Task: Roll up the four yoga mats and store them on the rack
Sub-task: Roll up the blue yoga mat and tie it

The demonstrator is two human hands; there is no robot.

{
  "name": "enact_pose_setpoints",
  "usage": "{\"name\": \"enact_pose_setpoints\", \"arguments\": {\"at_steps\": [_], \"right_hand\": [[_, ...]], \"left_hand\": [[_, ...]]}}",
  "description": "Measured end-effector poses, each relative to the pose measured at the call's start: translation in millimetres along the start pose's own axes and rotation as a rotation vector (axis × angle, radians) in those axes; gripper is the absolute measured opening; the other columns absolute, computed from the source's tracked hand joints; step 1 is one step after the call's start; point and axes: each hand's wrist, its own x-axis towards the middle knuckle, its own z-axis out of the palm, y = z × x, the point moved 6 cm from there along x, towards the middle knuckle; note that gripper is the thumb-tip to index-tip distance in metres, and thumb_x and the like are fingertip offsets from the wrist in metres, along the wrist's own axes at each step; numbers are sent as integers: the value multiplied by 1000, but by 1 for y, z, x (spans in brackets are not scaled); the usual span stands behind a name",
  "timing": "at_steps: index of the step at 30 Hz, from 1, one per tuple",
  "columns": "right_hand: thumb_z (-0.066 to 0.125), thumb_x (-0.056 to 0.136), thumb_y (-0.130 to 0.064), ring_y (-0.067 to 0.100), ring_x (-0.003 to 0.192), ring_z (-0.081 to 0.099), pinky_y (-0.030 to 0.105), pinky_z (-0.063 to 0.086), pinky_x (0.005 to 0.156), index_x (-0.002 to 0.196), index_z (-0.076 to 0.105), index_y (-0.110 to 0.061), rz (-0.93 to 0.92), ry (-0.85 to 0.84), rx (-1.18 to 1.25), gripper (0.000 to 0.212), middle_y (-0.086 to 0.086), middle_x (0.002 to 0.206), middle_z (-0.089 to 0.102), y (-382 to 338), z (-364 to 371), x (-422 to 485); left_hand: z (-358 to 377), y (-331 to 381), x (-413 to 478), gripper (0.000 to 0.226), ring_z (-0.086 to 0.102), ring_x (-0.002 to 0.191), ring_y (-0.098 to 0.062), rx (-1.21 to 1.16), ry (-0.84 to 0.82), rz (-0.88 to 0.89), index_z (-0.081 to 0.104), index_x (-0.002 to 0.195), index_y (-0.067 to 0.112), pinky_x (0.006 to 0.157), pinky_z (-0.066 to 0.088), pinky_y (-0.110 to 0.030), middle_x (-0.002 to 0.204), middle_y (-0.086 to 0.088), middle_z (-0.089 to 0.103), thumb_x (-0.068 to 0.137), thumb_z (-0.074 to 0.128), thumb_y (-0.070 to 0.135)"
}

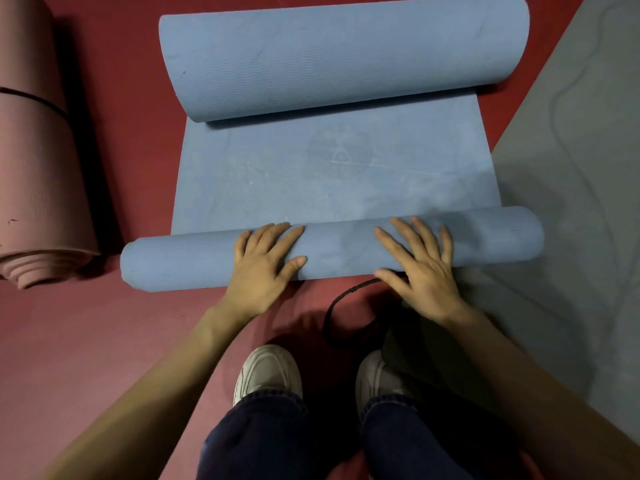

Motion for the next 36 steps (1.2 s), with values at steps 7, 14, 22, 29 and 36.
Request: {"name": "enact_pose_setpoints", "arguments": {"at_steps": [7, 14, 22, 29, 36], "right_hand": [[44, 70, -72, 23, 135, 25, 45, 2, 110, 141, 37, -34, 0, -81, -50, 81, 1, 145, 42, 6, 2, 22], [58, 73, -70, 13, 138, 19, 36, 1, 111, 143, 28, -45, 36, -289, 78, 80, -11, 148, 31, 16, -11, 67], [45, 82, -66, 14, 140, 20, 38, 0, 112, 144, 29, -43, 18, -243, 72, 68, -6, 150, 31, 19, -10, 76], [50, 90, -52, 25, 145, -6, 39, -24, 109, 149, 14, -36, 36, -48, -16, 71, 6, 159, 9, 3, 8, 54], [69, 73, -59, 22, 146, -5, 43, -12, 113, 149, 10, -41, 38, -191, 17, 98, -1, 159, 7, 14, -4, 92]], "left_hand": [[-5, -11, 30, 68, 39, 131, -15, -69, -104, -83, 50, 137, 31, 111, 13, -36, 139, 5, 50, 84, 21, 63], [-14, 6, 18, 39, 52, 115, -29, 72, 201, 64, 60, 125, 10, 103, 30, -61, 125, -14, 57, 98, 39, 29], [-3, -7, 30, 66, 34, 136, -25, 64, 78, 73, 47, 138, 14, 109, 11, -60, 140, -9, 48, 88, 42, 56], [-16, -27, 81, 79, 33, 136, -15, -22, -109, -12, 41, 143, 24, 115, 8, -48, 144, 1, 44, 81, 25, 70], [-15, -13, 78, 74, 39, 132, -34, 190, 40, 110, 43, 143, 14, 106, 13, -66, 143, -15, 43, 89, 24, 61]]}}
